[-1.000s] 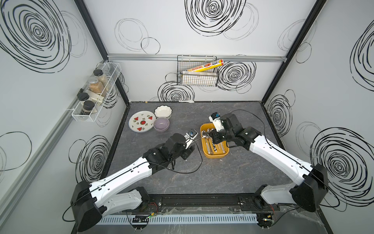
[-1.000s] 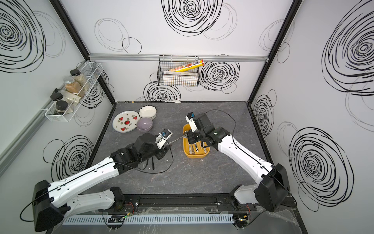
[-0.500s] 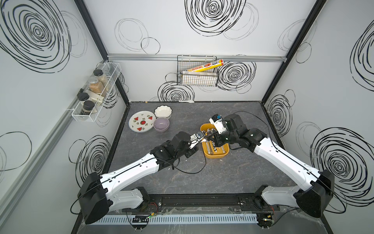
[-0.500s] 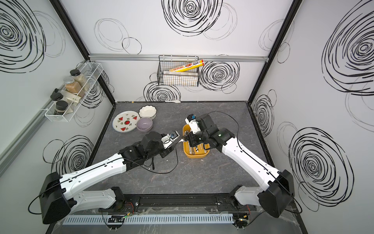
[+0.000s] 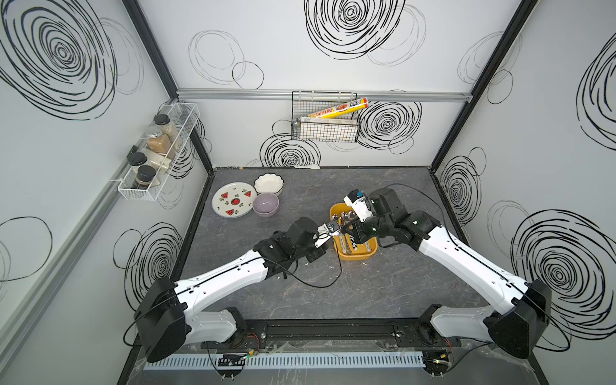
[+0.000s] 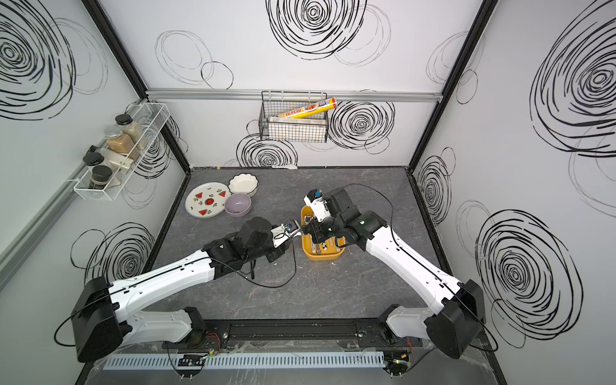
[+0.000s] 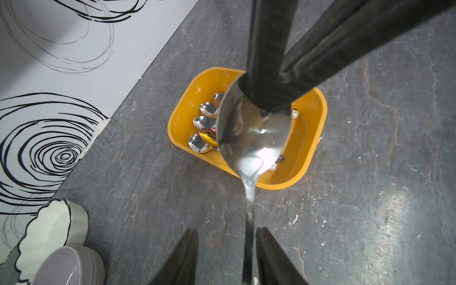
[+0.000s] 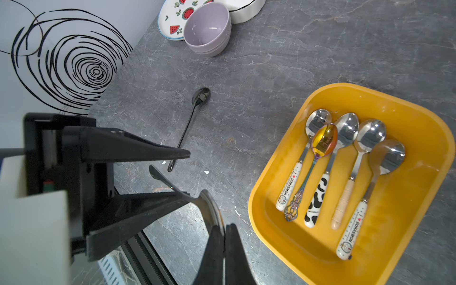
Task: Put the spoon into the storage box
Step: Place the spoon in the storage box.
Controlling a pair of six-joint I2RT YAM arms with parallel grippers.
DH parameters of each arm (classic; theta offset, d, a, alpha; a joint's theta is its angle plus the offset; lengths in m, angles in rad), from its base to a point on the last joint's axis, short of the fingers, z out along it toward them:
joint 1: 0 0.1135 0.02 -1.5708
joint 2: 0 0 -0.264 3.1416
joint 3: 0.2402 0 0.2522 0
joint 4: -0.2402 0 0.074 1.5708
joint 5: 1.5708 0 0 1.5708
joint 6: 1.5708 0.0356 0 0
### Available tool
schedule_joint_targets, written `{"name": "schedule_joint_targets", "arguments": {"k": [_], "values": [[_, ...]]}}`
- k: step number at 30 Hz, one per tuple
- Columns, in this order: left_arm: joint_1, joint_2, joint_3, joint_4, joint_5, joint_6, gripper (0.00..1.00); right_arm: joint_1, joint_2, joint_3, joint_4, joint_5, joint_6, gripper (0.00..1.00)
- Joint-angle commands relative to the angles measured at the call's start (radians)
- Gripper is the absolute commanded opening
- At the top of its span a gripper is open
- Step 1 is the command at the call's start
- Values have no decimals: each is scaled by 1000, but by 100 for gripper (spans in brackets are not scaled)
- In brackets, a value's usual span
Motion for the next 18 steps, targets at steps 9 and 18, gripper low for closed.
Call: {"name": "schedule_joint_targets", "arguments": {"k": [9,18], "values": [[-10,23,14,38,-41,7,11,2,-14,4,-16,-15,-6,0],[-13,2,22,23,-55,-63,0,-1,-18,19,-1,51,22,28]]}}
